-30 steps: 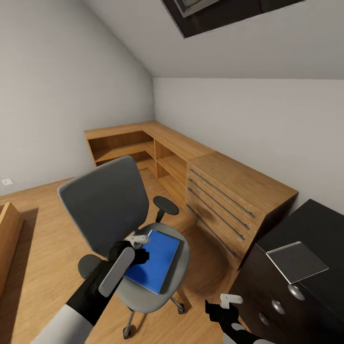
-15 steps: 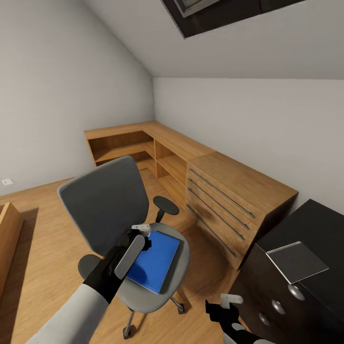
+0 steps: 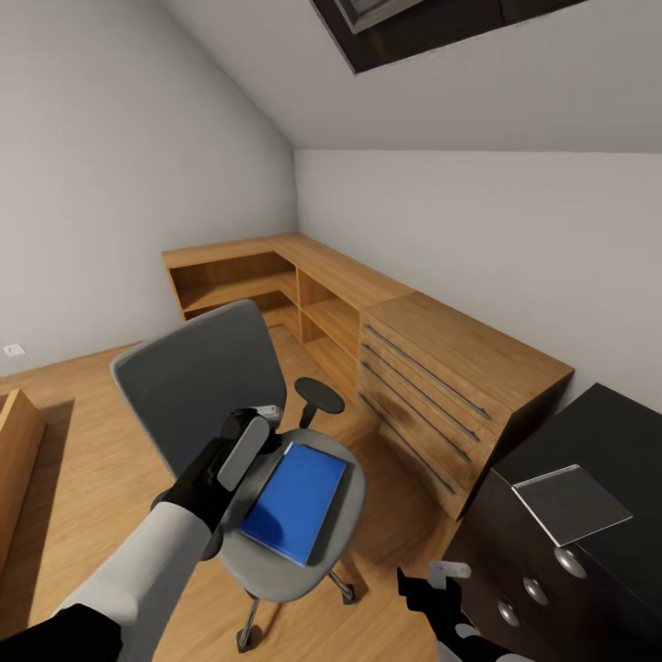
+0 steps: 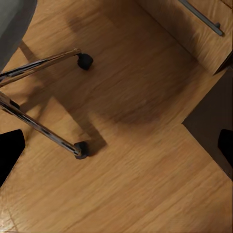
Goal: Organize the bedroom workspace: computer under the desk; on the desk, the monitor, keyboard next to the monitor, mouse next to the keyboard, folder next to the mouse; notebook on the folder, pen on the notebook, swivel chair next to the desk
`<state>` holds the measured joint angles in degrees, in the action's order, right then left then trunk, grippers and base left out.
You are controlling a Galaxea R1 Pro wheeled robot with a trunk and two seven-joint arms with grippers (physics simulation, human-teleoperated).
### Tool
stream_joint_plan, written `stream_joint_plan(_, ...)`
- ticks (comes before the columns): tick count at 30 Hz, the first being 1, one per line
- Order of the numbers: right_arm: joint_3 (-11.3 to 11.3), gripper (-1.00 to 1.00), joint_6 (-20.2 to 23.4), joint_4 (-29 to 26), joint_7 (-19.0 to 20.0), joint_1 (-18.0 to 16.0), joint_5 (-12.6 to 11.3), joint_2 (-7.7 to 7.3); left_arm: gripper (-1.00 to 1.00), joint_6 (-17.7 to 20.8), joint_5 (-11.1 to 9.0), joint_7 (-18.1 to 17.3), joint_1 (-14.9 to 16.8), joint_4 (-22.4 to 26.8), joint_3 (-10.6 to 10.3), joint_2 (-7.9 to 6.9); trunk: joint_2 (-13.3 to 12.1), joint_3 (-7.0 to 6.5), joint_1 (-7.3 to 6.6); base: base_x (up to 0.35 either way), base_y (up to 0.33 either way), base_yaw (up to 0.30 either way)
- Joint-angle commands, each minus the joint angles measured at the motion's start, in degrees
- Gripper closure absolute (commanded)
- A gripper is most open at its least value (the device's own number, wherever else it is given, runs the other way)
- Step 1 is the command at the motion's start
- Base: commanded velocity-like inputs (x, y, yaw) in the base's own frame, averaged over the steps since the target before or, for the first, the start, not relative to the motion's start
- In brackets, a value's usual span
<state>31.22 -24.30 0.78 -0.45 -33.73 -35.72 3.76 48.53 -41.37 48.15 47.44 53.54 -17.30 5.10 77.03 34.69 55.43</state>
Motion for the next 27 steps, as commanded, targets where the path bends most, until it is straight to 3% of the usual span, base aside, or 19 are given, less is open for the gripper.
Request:
stream_joint_plan(1, 0.5, -1.00, -0.3, 0.1, 0.9, 0.0, -0.5, -0.16, -1.00, -0.1, -0.6, 0.6, 0.1, 0.1, -0.1, -0.02, 0.0, 0.05, 0.00, 0.000, 0.000, 0.000)
stream_joint_plan(7, 0.5, -1.00, -0.7, 0.1, 6.2, 0.4, -0.6, -0.78, -1.00, -1.8, -0.8, 0.4, 0.2, 0.0, 0.0, -0.03, 0.0, 0.05, 0.00, 0.005, 0.000, 0.000)
stream_joint_plan(16, 0.5, -1.00, -0.7, 0.1, 7.0, 0.5, -0.7, -0.88, -1.00, -2.1, -0.8, -0.3, 0.2, -4.4, -0.3, 0.19, 0.0, 0.05, 0.00, 0.162, 0.000, 0.000)
stream_joint_plan(24, 0.4, -1.00, -0.7, 0.1, 7.0, 0.5, -0.7, -0.93, -1.00, -2.1, -0.9, -4.9, 0.2, -7.8, -0.3, 0.17, 0.0, 0.05, 0.00, 0.021, 0.000, 0.000)
stream_joint_plan(27, 0.4, -1.00, -0.7, 0.1, 7.0, 0.5, -0.7, -0.94, -1.00, -2.0, -0.9, -6.0, 0.2, -9.0, -0.3, 0.17, 1.2, 0.59, 0.66, 0.003, 0.000, 0.000)
